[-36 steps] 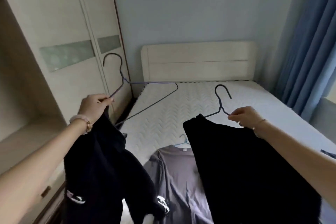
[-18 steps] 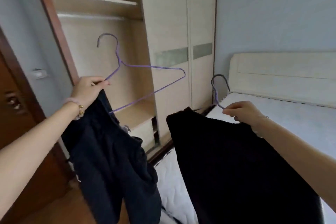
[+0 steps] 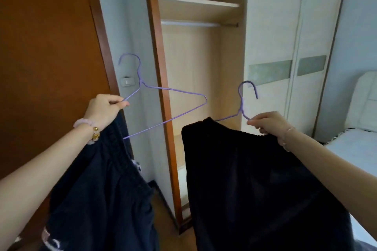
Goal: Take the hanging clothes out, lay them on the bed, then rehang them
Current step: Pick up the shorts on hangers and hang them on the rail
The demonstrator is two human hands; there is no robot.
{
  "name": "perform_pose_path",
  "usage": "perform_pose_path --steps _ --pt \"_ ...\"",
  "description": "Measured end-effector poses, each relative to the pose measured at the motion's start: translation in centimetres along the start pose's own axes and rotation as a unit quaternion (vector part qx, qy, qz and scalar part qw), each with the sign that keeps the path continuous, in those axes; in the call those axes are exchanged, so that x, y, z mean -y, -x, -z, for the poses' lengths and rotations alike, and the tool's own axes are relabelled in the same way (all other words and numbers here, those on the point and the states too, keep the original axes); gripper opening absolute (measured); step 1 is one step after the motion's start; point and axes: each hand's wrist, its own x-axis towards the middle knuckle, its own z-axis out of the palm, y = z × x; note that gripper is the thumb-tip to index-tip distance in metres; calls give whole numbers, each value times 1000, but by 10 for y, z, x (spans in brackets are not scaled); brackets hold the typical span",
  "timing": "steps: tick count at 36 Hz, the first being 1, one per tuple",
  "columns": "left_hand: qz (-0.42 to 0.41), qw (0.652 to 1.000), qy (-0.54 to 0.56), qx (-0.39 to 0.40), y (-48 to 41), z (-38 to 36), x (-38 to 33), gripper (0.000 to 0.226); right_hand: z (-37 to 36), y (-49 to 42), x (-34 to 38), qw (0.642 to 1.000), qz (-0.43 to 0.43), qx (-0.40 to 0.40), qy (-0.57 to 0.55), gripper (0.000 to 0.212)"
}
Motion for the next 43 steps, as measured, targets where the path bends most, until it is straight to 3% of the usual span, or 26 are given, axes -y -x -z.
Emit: perform_pose_path --steps 8,13,19,26,31,43 --pt "13 996 64 62 -89 -10 44 18 -73 -103 32 997 -27 -53 -45 14" --pt "32 987 131 91 -133 -43 62 17 -95 -157 44 992 -70 -69 -74 10" --pt "39 977 172 117 -191 -100 75 17 -111 -226 49 990 -61 -83 -92 17" --pt "41 958 230 165 -268 -194 60 29 -114 -329 53 992 -58 -76 -81 12" --pt "72 940 273 191 -330 -266 37 31 -108 -397 59 991 -111 -47 -54 13" --pt "137 907 359 172 -451 -392 -7 28 -82 -517 42 989 -115 -82 -54 11"
